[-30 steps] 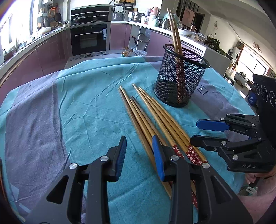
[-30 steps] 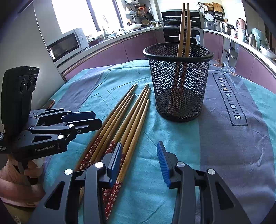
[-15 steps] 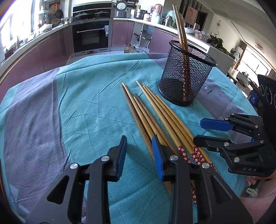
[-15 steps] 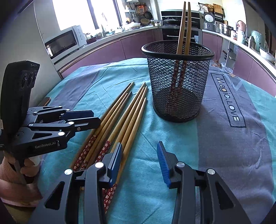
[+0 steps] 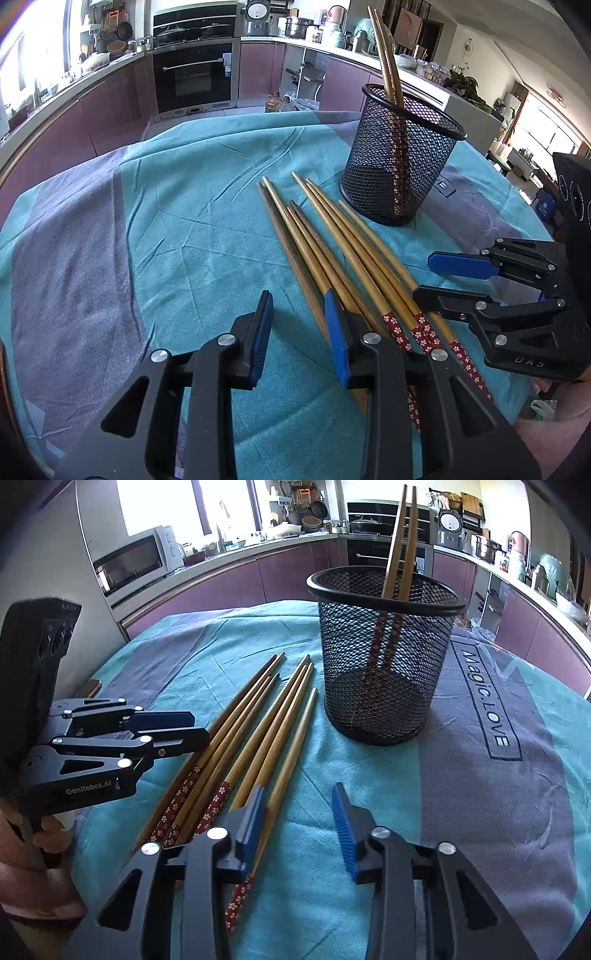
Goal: Organize utensils
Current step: 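Grasp another chopstick with the right tool while the left tool grasps one too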
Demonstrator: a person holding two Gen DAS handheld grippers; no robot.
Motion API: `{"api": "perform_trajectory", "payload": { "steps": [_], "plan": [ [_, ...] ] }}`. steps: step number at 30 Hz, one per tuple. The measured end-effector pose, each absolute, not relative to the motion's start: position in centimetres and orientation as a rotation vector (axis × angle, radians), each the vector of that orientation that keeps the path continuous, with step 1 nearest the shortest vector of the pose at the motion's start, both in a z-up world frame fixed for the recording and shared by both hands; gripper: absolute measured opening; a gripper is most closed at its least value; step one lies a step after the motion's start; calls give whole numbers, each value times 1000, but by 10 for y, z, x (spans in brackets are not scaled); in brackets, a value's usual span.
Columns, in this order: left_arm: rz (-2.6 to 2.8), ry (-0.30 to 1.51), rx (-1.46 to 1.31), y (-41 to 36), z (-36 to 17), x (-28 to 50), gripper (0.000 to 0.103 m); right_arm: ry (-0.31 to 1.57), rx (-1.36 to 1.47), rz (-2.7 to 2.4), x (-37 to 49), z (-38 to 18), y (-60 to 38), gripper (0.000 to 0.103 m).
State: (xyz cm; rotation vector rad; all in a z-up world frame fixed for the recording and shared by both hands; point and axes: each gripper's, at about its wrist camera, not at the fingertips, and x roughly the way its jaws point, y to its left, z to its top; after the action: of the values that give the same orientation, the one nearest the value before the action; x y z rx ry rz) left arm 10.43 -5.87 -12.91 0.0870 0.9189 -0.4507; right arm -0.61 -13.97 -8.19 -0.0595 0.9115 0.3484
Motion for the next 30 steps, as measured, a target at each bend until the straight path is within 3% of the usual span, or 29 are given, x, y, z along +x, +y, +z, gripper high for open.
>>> {"api": "perform_trajectory", "payload": {
  "steps": [11, 13, 15, 17, 30],
  "plan": [
    [-442, 944, 92, -64, -131, 125, 27, 905, -71, 335, 0, -84, -133, 24],
    [-439, 948, 84, -64, -131, 128, 26, 905, -55, 333, 1, -84, -135, 20],
    [-427, 951, 75, -65, -131, 130, 22, 909, -31, 343, 2, -83, -138, 9],
    [-427, 958, 44, -64, -130, 130, 12, 909, -13, 344, 1, -83, -141, 9],
    [-442, 909, -3, -49, -119, 103, 9, 869, 37, 386, -8, -69, -152, 6]
  ]
}}
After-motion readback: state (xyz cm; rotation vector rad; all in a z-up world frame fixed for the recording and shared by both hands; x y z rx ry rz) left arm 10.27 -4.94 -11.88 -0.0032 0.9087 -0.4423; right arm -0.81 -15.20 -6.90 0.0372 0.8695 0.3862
